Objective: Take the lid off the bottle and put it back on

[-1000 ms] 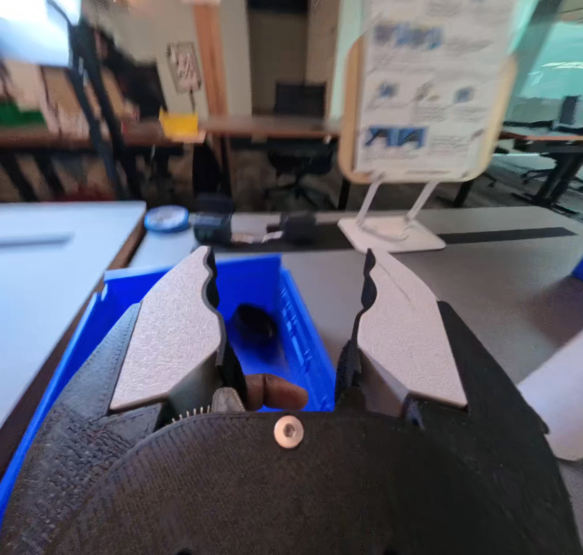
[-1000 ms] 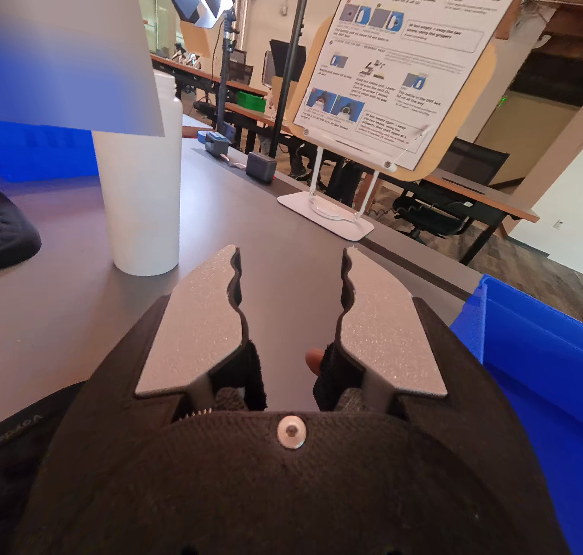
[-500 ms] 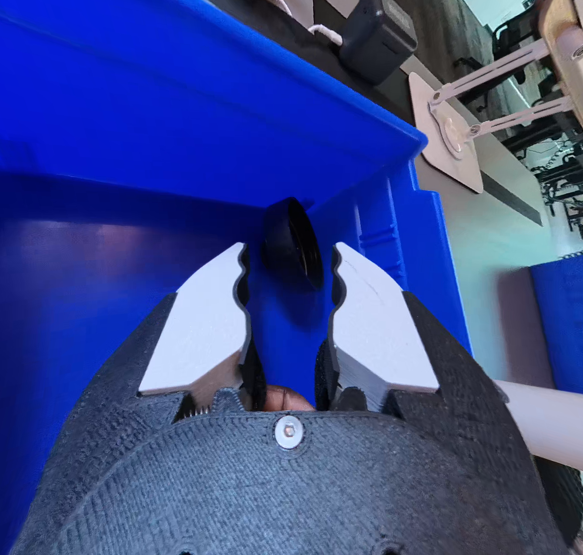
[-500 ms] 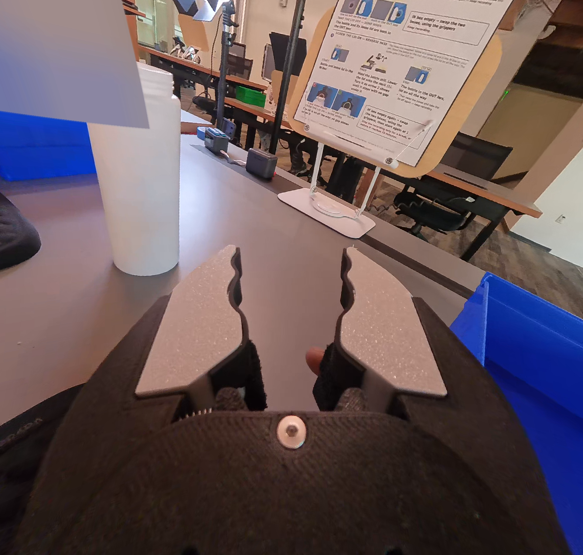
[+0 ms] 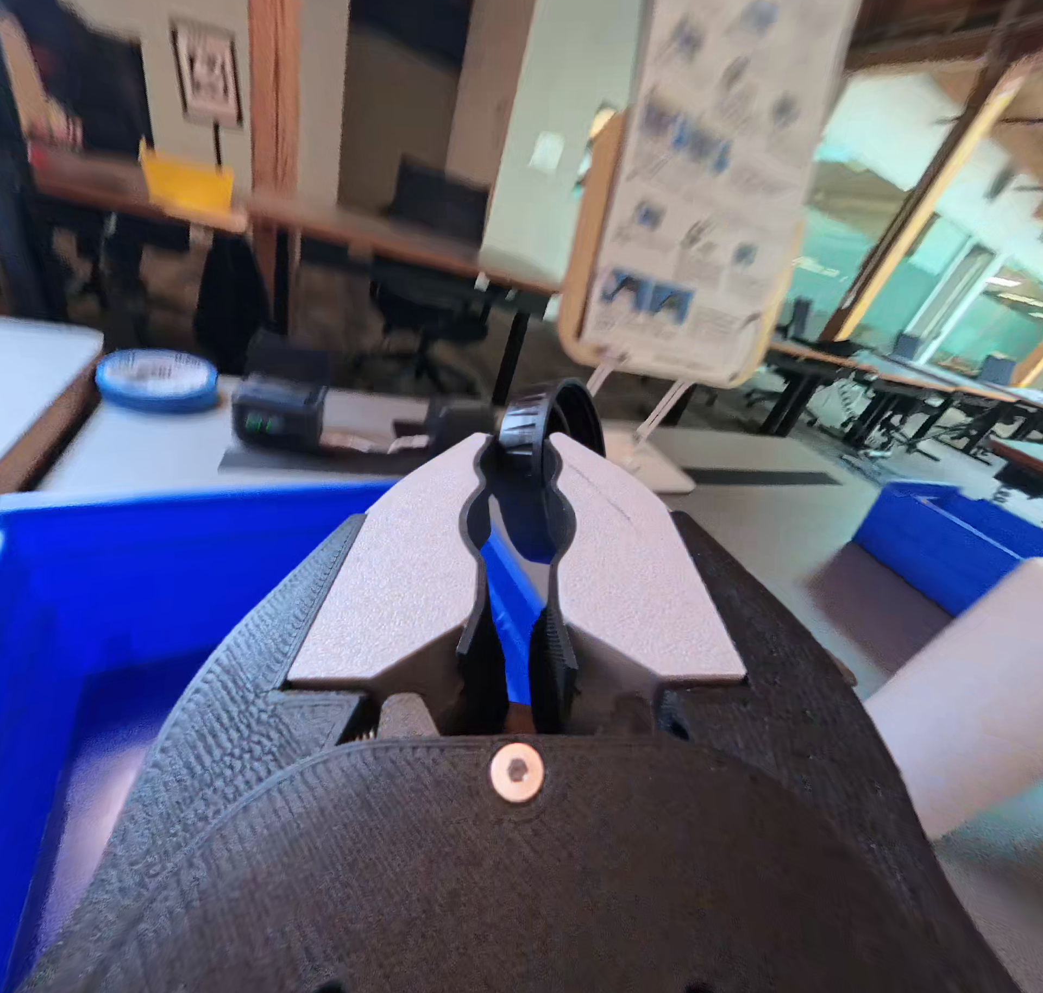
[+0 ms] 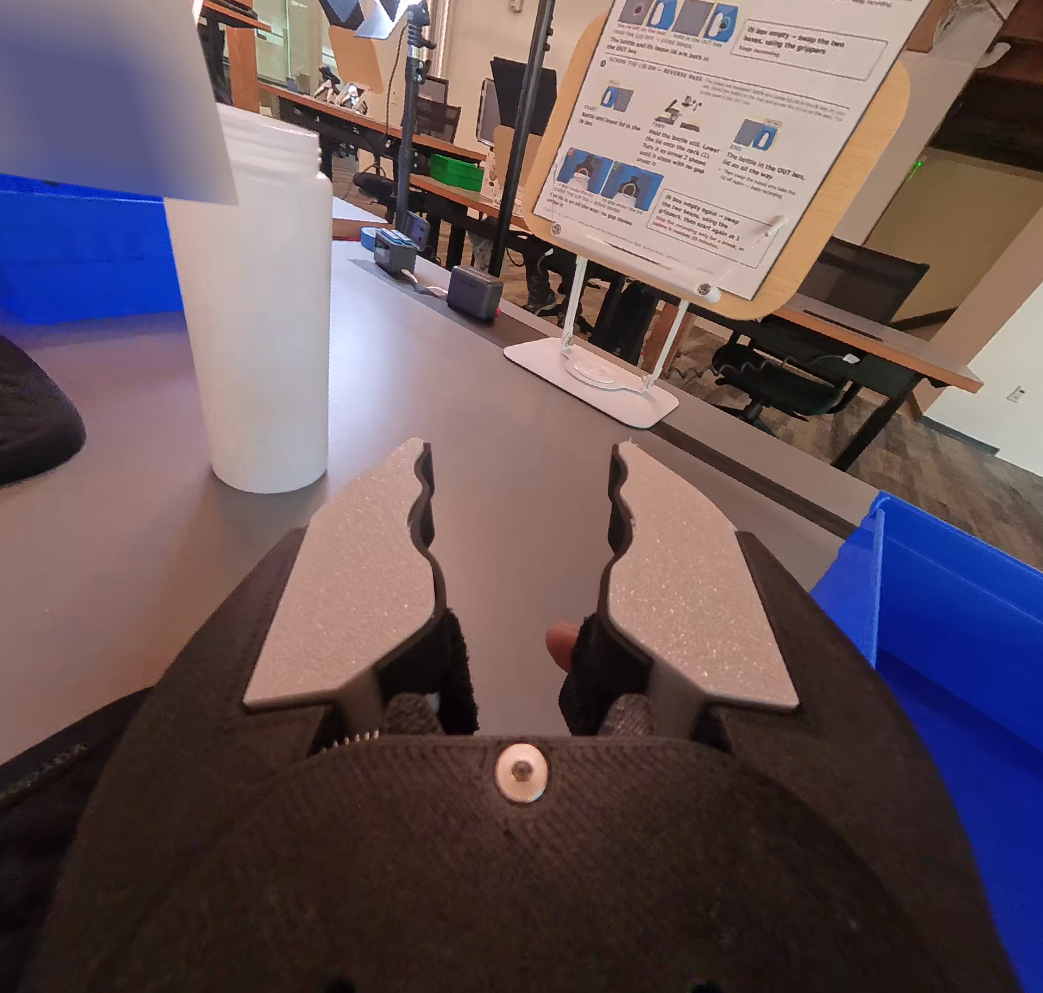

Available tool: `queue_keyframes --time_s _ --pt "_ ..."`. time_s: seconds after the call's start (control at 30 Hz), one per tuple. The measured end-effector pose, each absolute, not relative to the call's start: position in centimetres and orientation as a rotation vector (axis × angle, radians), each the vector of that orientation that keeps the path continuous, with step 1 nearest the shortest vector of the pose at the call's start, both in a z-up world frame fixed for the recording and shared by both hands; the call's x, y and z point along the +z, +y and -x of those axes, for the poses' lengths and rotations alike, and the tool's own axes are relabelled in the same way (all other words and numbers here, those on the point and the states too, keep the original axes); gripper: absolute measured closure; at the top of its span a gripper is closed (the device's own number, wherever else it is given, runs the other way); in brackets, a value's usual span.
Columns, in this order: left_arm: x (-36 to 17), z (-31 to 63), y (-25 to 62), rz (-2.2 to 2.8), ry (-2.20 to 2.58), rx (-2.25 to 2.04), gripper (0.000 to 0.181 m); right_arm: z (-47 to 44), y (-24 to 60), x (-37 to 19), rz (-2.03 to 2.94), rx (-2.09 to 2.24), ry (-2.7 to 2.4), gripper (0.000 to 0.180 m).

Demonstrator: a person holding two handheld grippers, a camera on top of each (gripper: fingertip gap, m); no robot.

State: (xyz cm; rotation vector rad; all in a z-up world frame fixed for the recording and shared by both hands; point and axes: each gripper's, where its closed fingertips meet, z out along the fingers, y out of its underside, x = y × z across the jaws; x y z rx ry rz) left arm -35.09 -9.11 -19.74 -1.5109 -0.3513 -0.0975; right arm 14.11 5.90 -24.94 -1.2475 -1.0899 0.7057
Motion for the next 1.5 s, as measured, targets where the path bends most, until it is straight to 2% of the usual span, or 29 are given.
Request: queue_keyframes --time_s 0.13,0.3,0.57,0.73,0.8,0.87,0.9,1.03,1.13,1.2,1.3,1.47,1.5 --pt "-13.5 28.1 -11.4 1.314 -0.118 -0.056 0.165 -13.4 5.1 -24.5 1.226 0.746 -1.102 0.12" --pt "-10.8 16.9 -12.7 1.203 0.193 -0.025 0.165 -12.4 3.1 -23.3 1.173 0.854 -1.12 0.12" --pt "-14.5 1.0 -12.8 1.125 0.614 -0.185 0.166 -8.6 -5.3 -18.8 0.905 1.256 -1.205 0.133" --pt "-16.7 -3.1 -12.2 1.122 0.694 -0.284 0.166 -6.0 -10.4 -18.8 0.747 1.223 -1.382 0.135" --pt "-16.9 -3.6 -12.0 1.116 0.681 -0.306 0.165 -5.3 -10.8 -19.4 0.717 1.122 -1.427 0.152" --pt "-16.8 -3.5 -11.7 1.113 0.635 -0.324 0.163 -5.0 -10.6 -19.5 0.695 1.025 -1.422 0.158" --pt "-16.8 -3.3 -11.4 1.133 0.594 -0.348 0.16 -5.1 -10.3 -19.1 0.672 0.978 -1.39 0.159" --pt "-17.4 -2.5 -10.2 1.243 0.301 -0.65 0.096 -6.2 -8.7 -17.0 0.526 0.656 -1.237 0.166" --pt "-18.3 -3.6 -9.7 1.273 0.149 -0.943 0.083 -6.1 -8.5 -17.1 0.441 0.412 -1.227 0.166" --pt "-19.0 -4.4 -9.2 1.282 0.127 -1.029 0.083 -5.8 -8.8 -17.1 0.414 0.384 -1.213 0.166" --pt "-18.5 -5.3 -9.5 1.224 0.173 -1.058 0.11 -5.7 -8.7 -17.3 0.418 0.368 -1.195 0.167" --pt "-18.7 -5.3 -9.7 1.222 0.334 -0.8 0.111 -5.7 -8.7 -18.2 0.421 0.452 -1.253 0.163" --pt "-18.8 -5.1 -9.7 1.225 0.366 -0.727 0.111 -5.6 -8.8 -18.6 0.43 0.488 -1.286 0.157"
